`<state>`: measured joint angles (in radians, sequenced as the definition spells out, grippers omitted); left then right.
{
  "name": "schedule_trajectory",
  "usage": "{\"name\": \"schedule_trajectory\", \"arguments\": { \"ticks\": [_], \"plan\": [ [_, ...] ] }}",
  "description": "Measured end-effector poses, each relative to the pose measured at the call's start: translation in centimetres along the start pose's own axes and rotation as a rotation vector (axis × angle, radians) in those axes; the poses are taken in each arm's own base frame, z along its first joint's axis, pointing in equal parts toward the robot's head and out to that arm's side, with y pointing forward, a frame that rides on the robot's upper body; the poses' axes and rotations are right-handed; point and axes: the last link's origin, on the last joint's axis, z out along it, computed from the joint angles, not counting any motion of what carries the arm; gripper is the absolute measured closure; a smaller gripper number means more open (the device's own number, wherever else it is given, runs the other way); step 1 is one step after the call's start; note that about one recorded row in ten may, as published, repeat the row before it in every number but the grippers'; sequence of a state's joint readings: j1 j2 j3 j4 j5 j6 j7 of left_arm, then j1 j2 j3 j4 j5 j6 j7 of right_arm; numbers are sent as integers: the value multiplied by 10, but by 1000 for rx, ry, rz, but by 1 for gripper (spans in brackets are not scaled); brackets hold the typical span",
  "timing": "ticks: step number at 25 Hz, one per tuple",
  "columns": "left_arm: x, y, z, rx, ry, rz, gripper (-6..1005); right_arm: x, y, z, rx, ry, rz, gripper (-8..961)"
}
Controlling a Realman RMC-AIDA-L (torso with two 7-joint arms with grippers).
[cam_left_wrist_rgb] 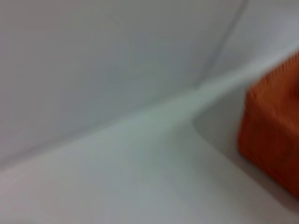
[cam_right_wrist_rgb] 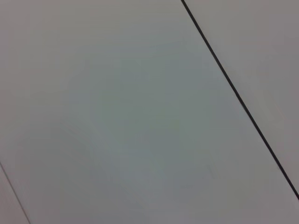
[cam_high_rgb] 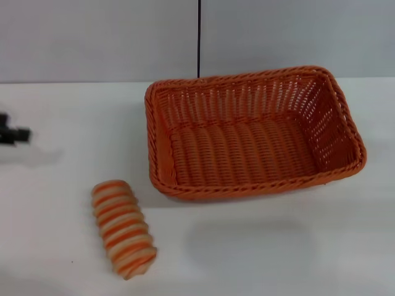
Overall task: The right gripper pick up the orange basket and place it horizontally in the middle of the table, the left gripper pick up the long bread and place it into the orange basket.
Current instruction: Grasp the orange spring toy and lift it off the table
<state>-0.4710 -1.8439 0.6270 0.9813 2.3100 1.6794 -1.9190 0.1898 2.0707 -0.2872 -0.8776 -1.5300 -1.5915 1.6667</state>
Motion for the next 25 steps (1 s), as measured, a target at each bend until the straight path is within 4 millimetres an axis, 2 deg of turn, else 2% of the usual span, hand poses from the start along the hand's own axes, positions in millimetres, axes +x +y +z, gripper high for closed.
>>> {"name": "schedule_trajectory", "arguments": {
  "ticks": [1,6,9,11,12,19,25],
  "plan": [
    [-1,4,13,-29,-60,-2,227,2,0,0,0,-1,6,318],
    [-7,18,42,-110,-154,-13,228,5,0,2,-3,-3,8,318],
    [-10,25,52,-143,-181,-23,228,8,0,3,-9,-1,13,318],
    [-10,25,52,-143,-181,-23,228,9,1,4,-10,0,15,318],
    [-13,33,61,-177,-188,-35,228,9,1,4,-10,1,15,318],
    [-23,53,88,-223,-165,-53,228,13,1,5,-15,4,11,318],
    [-28,57,99,-204,-139,-55,228,13,2,6,-21,8,6,318]
  ]
}}
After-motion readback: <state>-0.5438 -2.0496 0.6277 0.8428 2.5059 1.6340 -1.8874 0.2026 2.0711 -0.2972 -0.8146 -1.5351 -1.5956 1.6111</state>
